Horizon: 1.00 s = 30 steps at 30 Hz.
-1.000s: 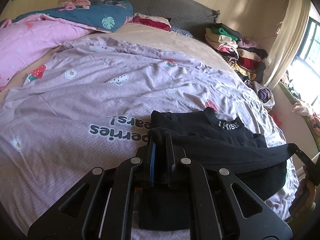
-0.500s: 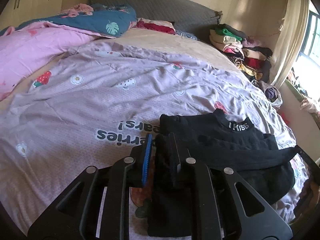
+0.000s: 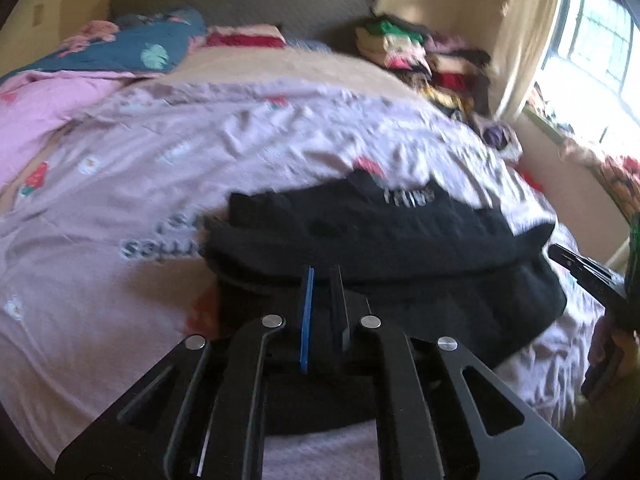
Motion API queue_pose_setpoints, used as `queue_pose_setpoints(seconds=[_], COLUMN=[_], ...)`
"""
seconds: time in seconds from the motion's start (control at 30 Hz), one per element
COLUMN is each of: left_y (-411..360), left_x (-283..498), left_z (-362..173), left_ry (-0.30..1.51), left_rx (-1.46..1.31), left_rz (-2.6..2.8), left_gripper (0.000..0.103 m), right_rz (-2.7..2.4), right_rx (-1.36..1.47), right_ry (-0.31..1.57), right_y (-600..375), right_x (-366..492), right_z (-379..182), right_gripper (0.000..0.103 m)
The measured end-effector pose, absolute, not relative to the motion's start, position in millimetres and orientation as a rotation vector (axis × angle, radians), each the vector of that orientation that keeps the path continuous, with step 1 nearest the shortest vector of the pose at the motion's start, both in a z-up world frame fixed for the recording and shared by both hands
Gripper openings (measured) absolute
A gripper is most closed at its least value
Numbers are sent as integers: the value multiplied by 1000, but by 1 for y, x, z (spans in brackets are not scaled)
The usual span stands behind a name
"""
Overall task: Fold small clothes
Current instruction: 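Lower the hem onto the collar and open both tools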
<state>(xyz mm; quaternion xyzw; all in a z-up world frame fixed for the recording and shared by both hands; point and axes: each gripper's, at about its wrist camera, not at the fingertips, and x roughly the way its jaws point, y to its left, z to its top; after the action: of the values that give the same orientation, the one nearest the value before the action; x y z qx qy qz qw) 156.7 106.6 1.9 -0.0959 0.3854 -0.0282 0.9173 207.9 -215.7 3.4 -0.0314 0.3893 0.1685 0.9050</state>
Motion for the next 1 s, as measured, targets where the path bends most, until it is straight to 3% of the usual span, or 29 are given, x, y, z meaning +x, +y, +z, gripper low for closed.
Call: queue_pose_setpoints(seconds=[0.47, 0.9, 1.0], left_y=[99, 137, 157], left_x=[187, 230, 232], left_z=[-42, -26, -21], left_ry=[869, 803, 782], left_rx=[-95, -139, -173], left_rz=[13, 85, 123], left_gripper=[2, 2, 11], right_rz=[291, 255, 224], right_rx=[-119, -47, -26], right_ry=[905, 848, 831], right_y=[-192, -203, -221], right_x=[261, 313, 316], right_z=[-38, -21, -16], right_gripper=[7, 7, 9])
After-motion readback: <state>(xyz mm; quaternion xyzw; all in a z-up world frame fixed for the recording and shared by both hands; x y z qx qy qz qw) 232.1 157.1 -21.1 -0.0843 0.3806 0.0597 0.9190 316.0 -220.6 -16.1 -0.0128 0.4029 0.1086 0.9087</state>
